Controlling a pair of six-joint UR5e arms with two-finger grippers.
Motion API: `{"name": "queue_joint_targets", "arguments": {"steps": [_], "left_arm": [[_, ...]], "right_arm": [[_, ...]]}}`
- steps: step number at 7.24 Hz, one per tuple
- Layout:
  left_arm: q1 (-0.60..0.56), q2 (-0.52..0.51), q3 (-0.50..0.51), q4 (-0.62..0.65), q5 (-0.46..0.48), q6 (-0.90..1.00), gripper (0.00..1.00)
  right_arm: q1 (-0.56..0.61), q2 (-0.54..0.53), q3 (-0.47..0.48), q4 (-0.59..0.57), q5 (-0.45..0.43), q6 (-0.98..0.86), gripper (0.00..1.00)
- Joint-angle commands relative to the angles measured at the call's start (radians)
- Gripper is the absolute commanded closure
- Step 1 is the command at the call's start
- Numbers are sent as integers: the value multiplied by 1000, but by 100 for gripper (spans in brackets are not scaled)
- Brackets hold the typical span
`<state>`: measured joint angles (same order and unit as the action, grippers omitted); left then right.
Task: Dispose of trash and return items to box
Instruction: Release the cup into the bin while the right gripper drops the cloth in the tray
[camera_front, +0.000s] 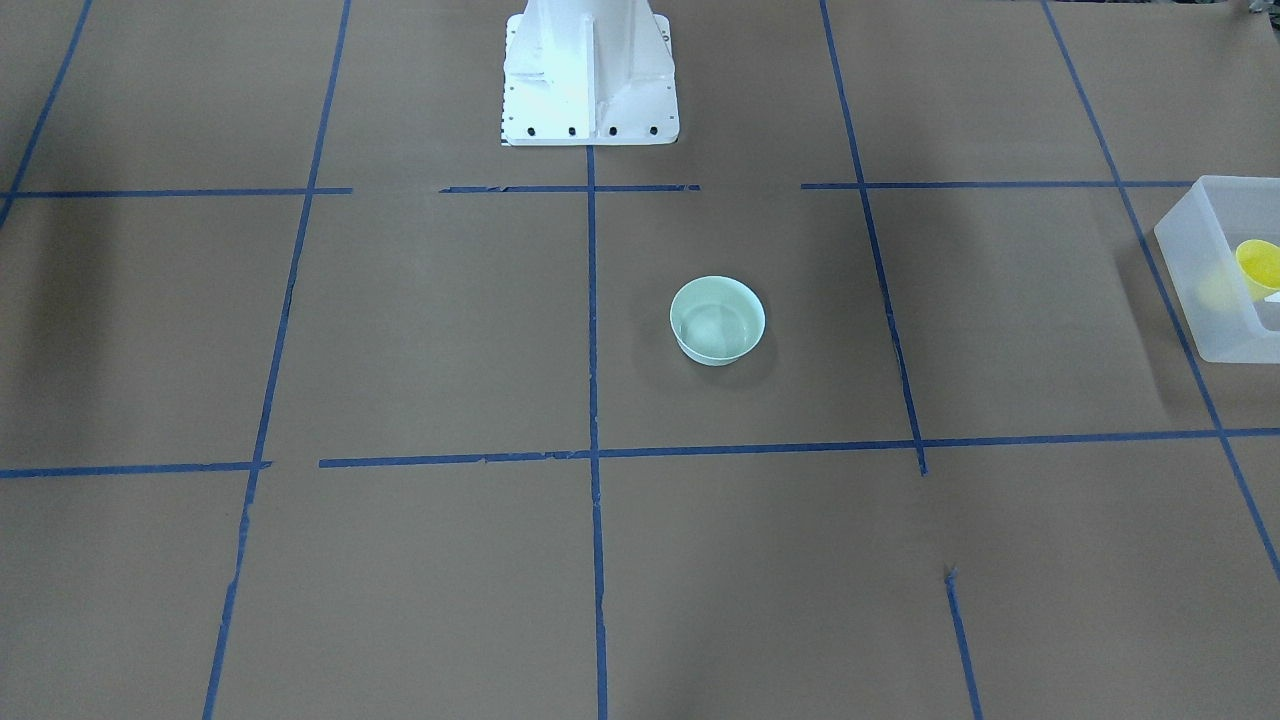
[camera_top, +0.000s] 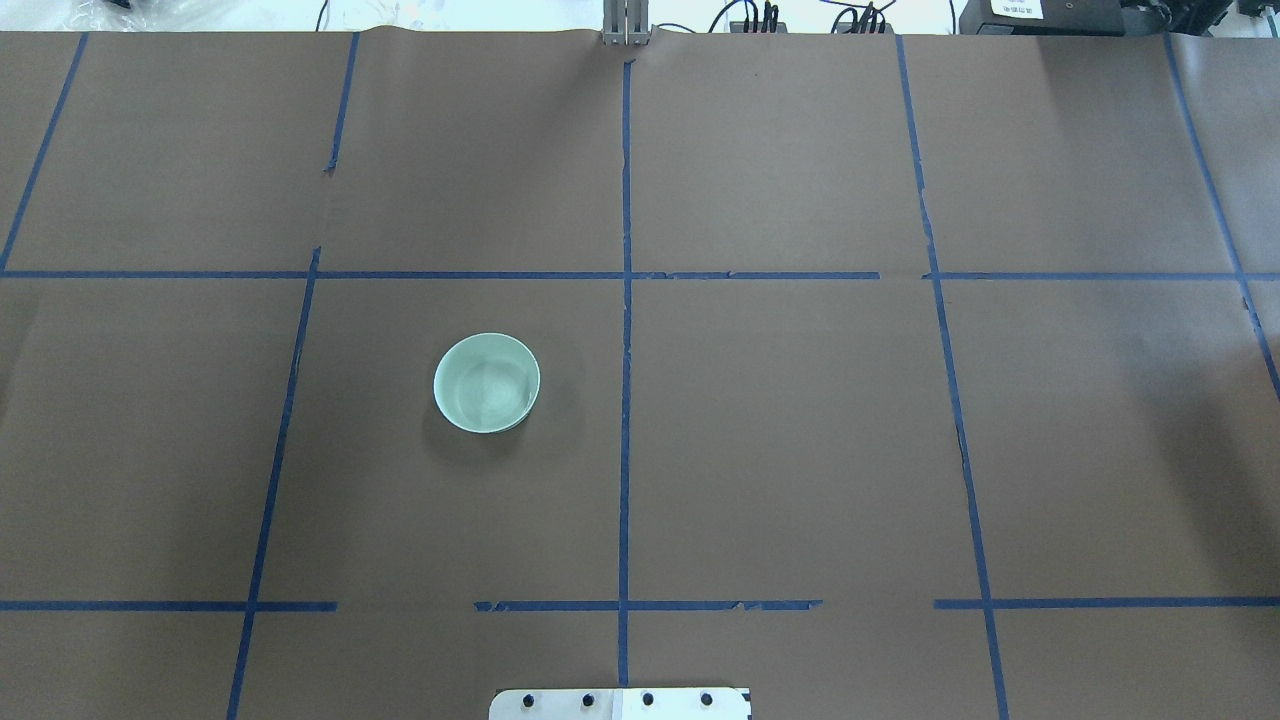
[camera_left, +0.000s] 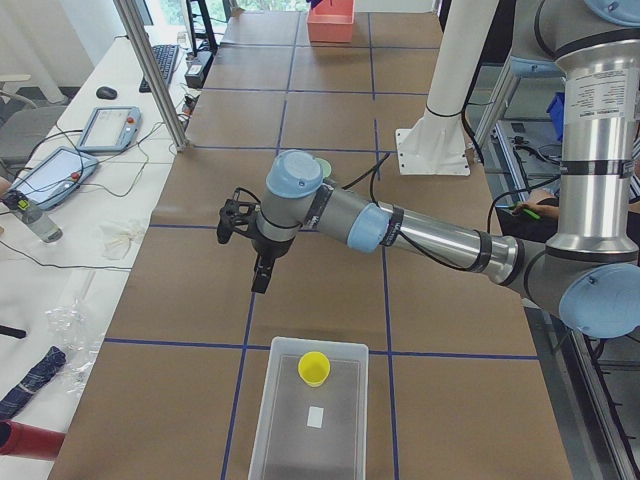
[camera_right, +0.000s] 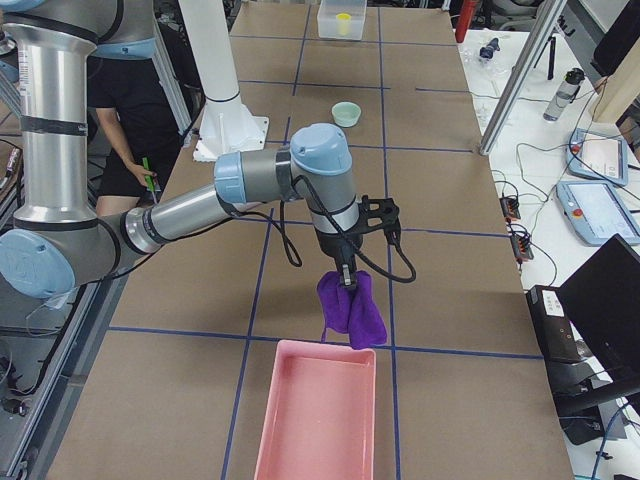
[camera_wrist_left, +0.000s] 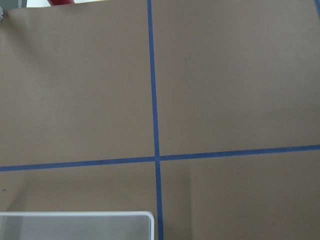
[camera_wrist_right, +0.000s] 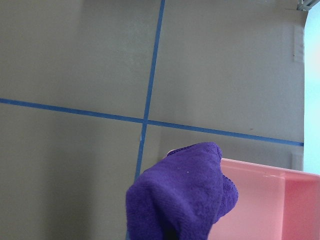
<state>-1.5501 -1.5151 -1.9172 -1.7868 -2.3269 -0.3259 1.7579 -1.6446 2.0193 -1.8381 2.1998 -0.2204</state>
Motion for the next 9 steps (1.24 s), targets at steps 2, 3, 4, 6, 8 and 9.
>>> {"name": "queue_joint_targets", "arguments": {"steps": [2,3,4,6,8,9], "left_arm": [[196,-26,-52,-85,-2,-215,0],[269,-75,-63,-85,0,-346,0],[341,-109,-66,-85,1,-449,0],[486,-198,-66,-85,73,-662,0],[605,-279,-40,-83,139,-792,0],[663,-328,-11,-83,174,-859,0]], "right_arm": [[34,-4,-164,72,-42,-179,100],[41,-9,-222,136,-43,-203,100],[42,-27,-269,176,-45,-208,100],[42,-50,-379,302,-45,-215,100],[43,-72,-393,309,-42,-203,1],[43,-77,-386,309,-42,-191,0]]}}
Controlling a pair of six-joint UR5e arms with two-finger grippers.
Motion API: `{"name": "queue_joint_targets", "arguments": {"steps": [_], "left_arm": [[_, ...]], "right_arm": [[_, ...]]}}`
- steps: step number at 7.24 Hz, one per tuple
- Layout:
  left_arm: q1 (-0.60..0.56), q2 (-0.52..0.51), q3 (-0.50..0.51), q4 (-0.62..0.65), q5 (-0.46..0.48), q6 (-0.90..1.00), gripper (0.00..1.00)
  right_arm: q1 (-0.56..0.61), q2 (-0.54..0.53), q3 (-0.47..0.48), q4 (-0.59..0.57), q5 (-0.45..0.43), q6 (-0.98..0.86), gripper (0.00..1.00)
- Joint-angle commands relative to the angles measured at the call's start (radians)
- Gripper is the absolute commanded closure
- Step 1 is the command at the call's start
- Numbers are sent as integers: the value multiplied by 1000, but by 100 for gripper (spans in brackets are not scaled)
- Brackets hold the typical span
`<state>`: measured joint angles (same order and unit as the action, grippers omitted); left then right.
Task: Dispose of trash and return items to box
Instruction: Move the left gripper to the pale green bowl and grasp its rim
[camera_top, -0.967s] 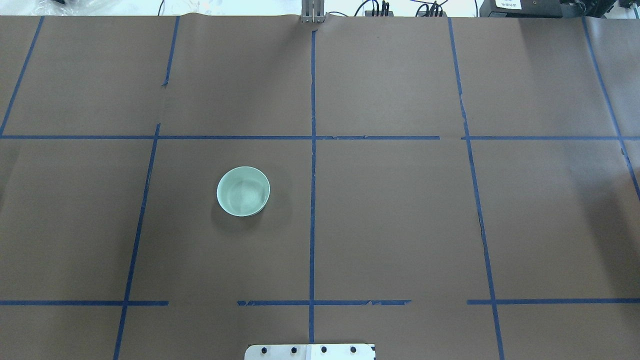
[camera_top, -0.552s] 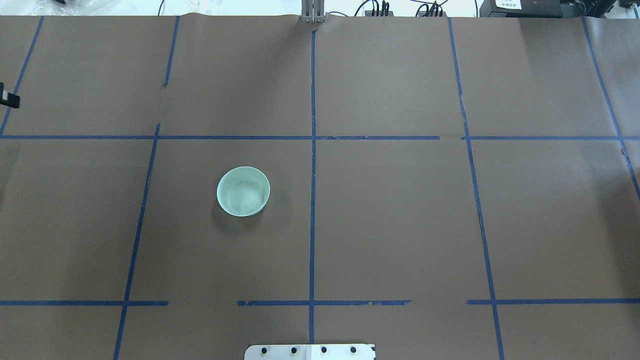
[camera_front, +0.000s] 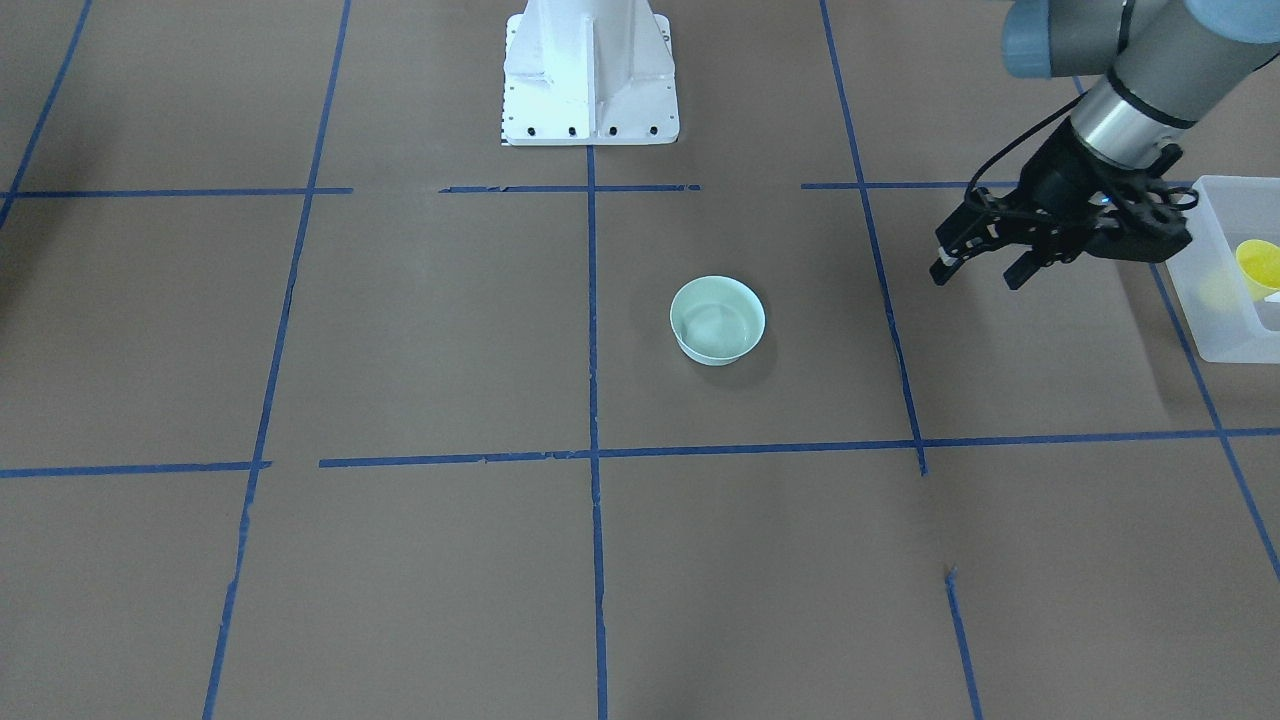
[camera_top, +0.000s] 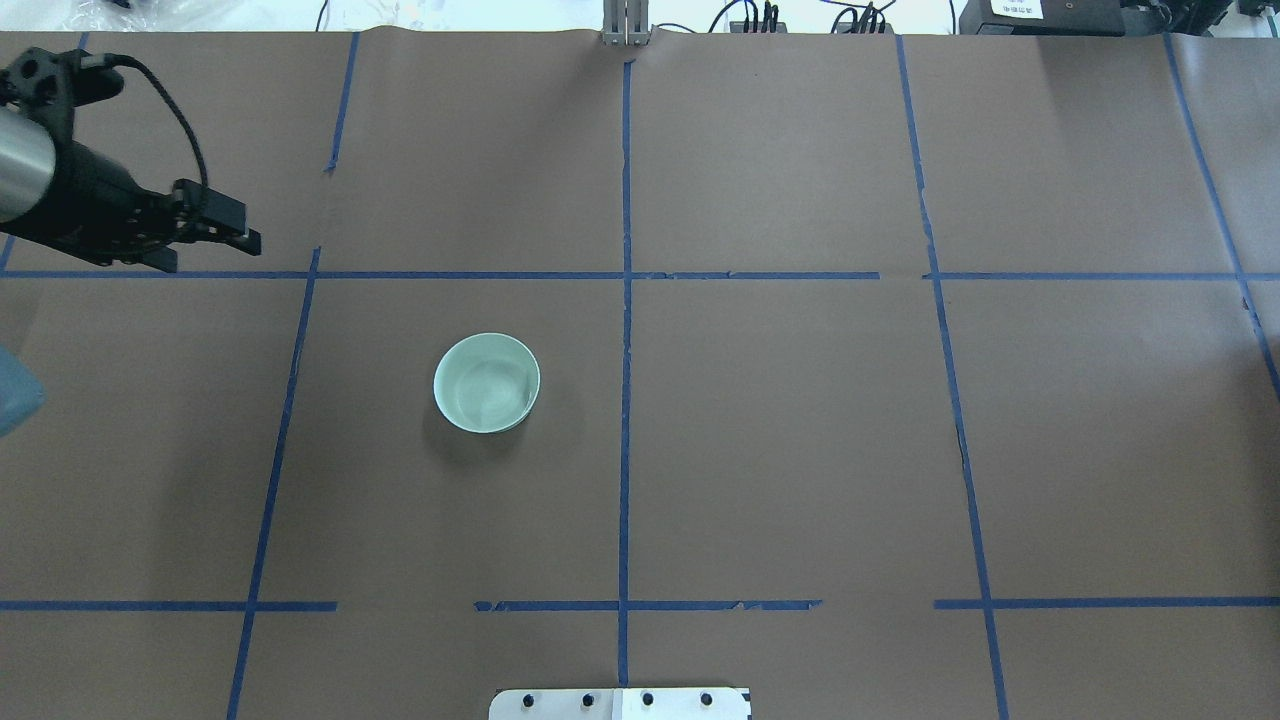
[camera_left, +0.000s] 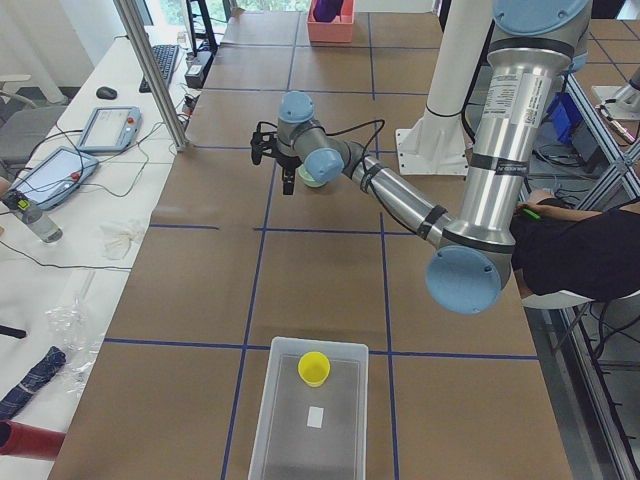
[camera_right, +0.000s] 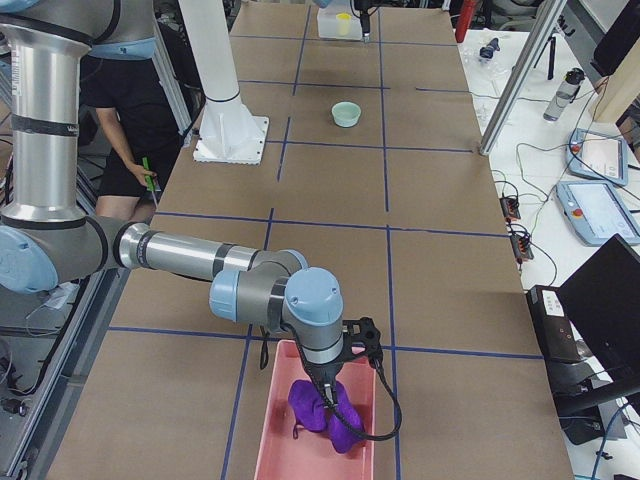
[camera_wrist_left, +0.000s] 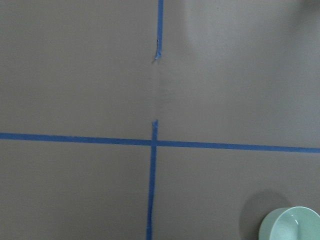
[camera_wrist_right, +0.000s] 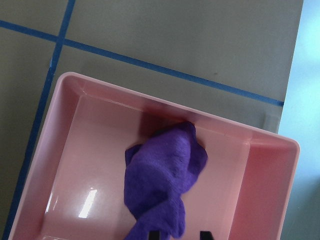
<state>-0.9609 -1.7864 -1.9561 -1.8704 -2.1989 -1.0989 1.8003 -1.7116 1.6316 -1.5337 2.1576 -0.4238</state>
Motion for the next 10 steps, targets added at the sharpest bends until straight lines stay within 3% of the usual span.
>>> {"name": "queue_joint_targets", "arguments": {"steps": [1,4,6,10], "left_arm": [[102,-82,52,0,74,-110,0],[273,-102,98,0,250,-215,1],[323,-107,106,-1,254,-237,2],[384,-152,184,-19,288,-280,2]], "right_arm": [[1,-3,8,4,5,43,0],[1,1,88,-25,54,69,0],[-30,6,114,-23,142,292,0],[-169,6,212,-23,215,420,0]]}}
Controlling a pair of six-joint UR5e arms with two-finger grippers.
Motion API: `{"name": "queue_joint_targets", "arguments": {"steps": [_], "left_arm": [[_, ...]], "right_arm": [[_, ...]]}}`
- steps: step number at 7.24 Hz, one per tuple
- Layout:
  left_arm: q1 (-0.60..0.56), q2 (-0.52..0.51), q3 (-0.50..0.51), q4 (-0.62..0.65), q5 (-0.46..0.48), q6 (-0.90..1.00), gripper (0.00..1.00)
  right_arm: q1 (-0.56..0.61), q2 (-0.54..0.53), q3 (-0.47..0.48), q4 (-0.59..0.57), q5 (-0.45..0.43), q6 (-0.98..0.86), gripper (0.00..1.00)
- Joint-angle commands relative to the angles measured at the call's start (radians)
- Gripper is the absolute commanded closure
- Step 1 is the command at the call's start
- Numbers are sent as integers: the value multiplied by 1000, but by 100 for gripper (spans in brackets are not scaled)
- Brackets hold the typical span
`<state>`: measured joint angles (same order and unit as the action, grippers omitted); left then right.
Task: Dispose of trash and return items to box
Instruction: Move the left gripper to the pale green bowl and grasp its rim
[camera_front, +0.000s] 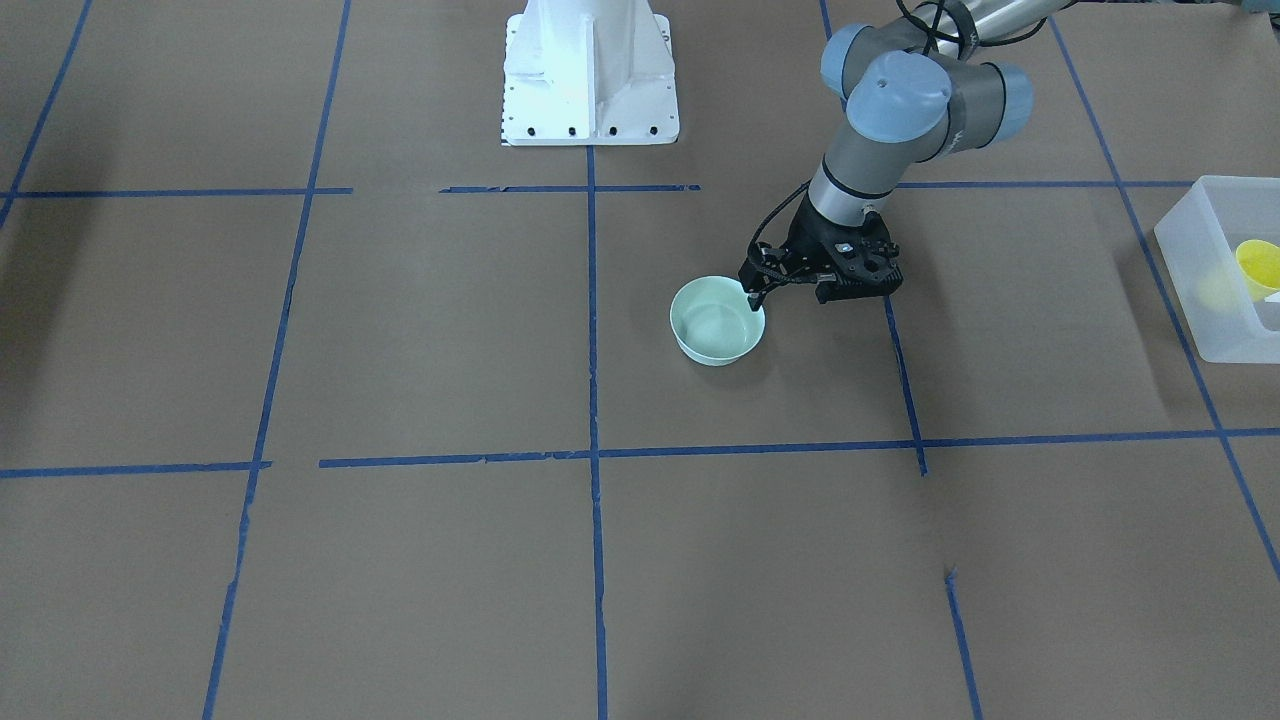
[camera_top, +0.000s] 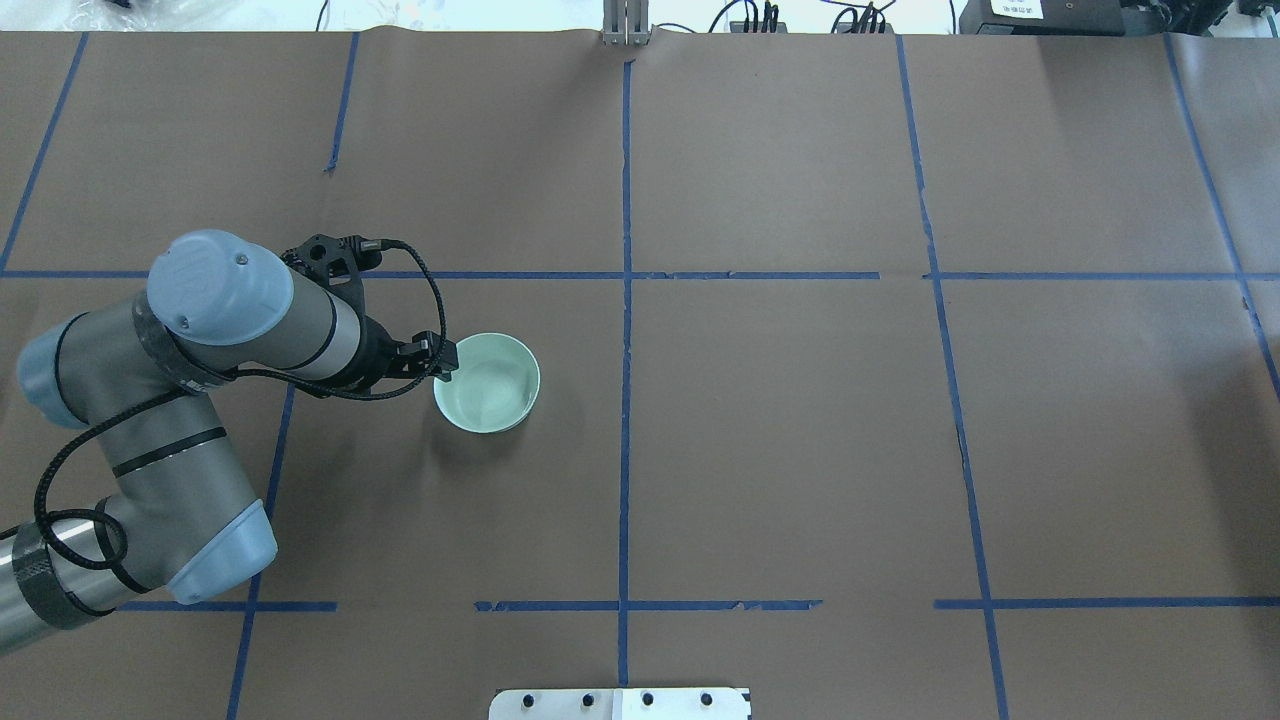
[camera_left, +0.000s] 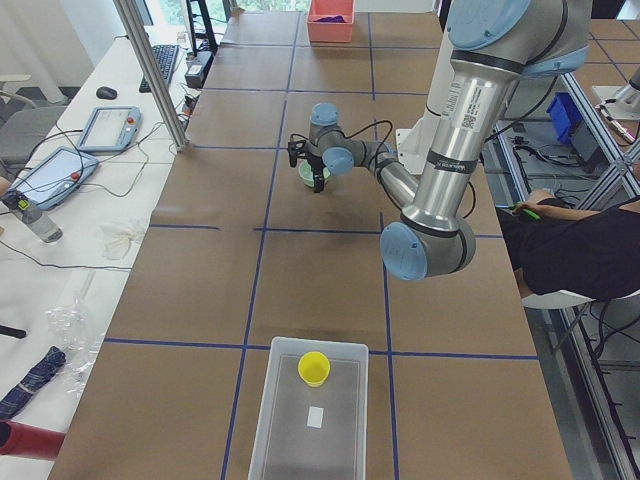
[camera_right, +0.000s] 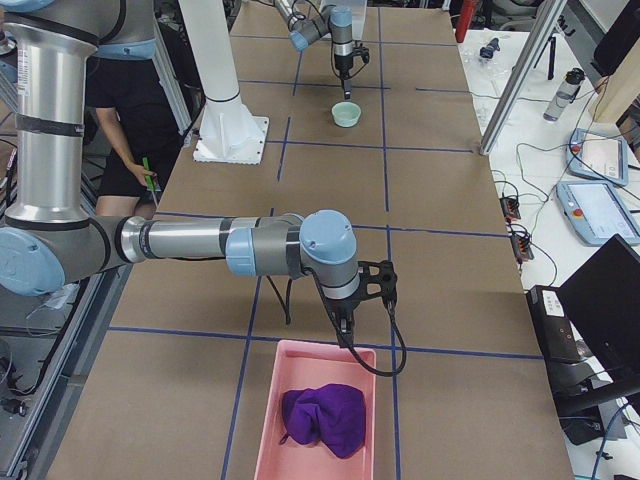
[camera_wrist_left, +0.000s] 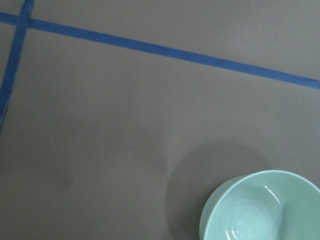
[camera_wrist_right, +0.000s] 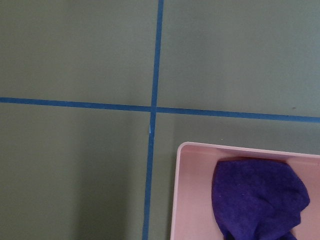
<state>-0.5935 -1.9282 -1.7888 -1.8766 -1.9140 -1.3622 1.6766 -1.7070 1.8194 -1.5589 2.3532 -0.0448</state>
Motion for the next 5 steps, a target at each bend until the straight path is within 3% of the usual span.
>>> {"name": "queue_joint_targets", "arguments": {"steps": [1,3,4,5], "left_arm": [[26,-20,41,-21,3,-24,4],[53,-23,98,-91,27,-26,11],[55,-25,110,-114,29,-28,25],[55,-25,98,-113,30,-29,60]], "right_arm": [[-69,0,37,3,21,74,0],[-93,-10,63,8,32,79,0],[-93,-10,64,10,32,80,0],[-93,-10,64,10,32,80,0]]}}
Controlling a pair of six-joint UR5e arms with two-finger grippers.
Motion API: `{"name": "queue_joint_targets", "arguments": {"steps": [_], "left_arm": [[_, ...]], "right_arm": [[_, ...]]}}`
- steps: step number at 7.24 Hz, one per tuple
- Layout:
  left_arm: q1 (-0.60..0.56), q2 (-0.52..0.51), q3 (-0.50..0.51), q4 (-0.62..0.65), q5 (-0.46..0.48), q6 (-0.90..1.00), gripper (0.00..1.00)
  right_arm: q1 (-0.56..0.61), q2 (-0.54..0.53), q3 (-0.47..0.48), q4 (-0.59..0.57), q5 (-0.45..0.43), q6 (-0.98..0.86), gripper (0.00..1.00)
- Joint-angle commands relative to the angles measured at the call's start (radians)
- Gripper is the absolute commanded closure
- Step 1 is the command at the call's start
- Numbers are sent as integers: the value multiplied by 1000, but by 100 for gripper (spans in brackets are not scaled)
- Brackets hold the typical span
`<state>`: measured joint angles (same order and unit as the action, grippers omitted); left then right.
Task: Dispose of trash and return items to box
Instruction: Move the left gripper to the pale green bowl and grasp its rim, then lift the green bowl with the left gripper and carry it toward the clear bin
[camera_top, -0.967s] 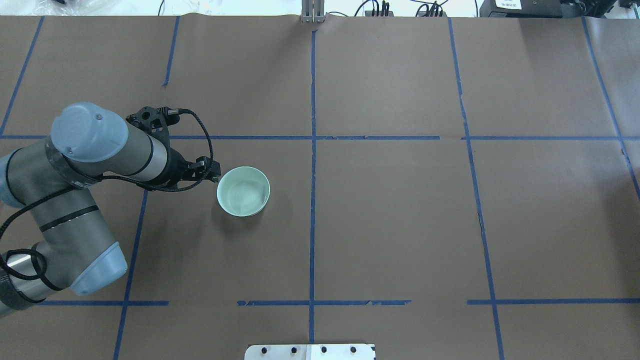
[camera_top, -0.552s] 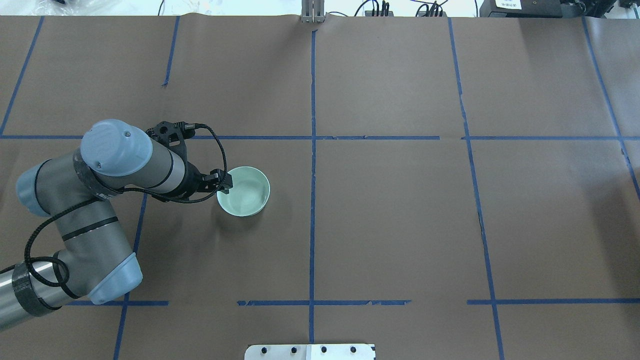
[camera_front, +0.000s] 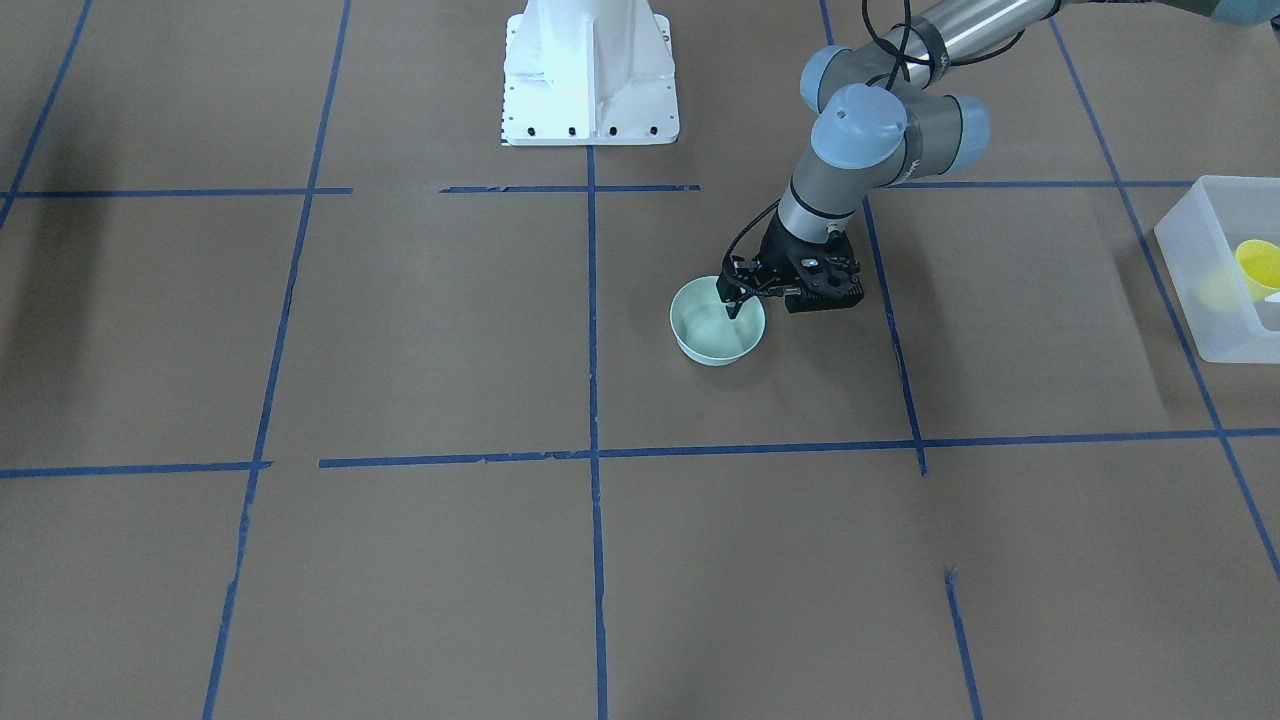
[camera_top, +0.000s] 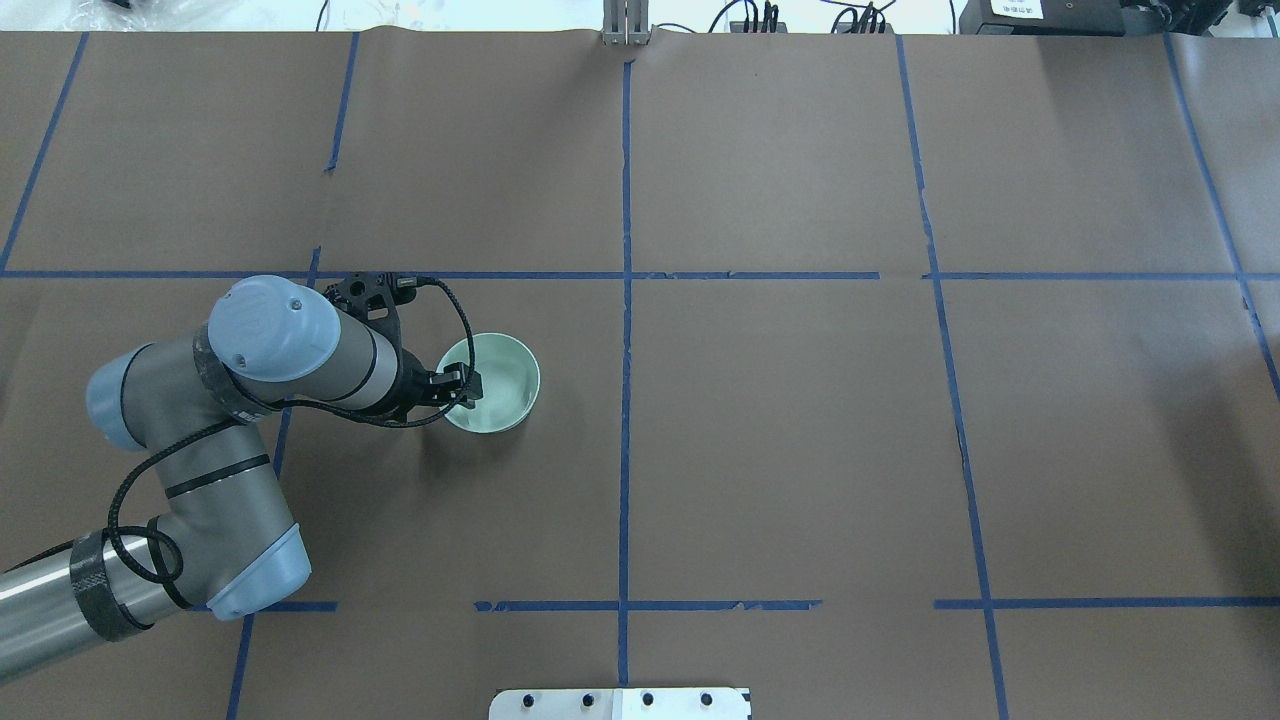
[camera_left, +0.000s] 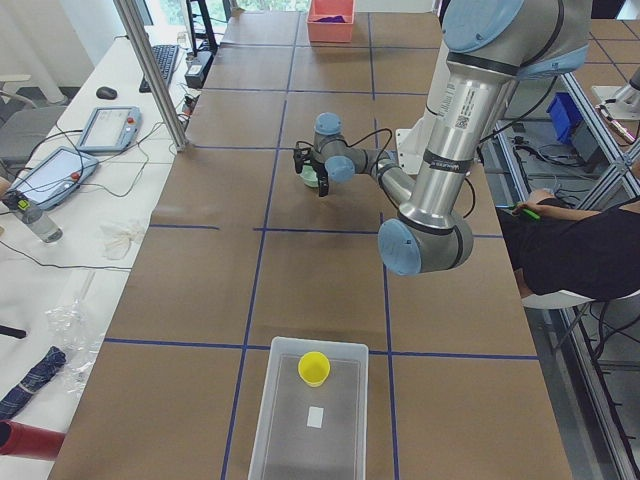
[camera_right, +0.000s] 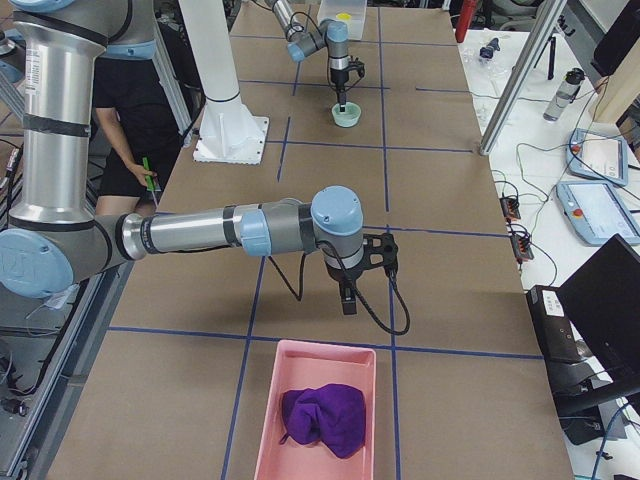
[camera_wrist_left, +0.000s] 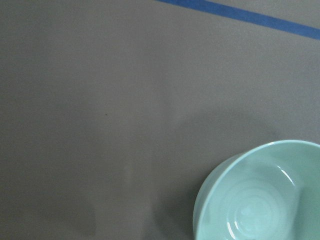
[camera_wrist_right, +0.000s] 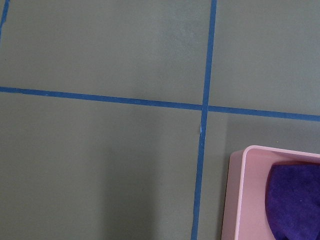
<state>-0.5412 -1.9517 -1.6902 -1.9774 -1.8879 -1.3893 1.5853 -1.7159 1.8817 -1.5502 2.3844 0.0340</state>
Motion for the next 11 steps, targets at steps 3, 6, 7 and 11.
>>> {"name": "queue_joint_targets", "arguments": {"steps": [3,6,7,11], "left_arm": [[0,0,-25,-4,0,-1,100],[-66,7,-124,75,-83,-20,100],[-107,1,-214,212,-112,-8,100],[-358,7,-282,336,-183,195,100]], "right_arm": [[-2,1,2,4,-1,0,0],[-2,2,4,1,-8,-2,0],[-5,-5,-6,-1,-13,-5,0],[-53,54,-81,2,-27,191,0]]}}
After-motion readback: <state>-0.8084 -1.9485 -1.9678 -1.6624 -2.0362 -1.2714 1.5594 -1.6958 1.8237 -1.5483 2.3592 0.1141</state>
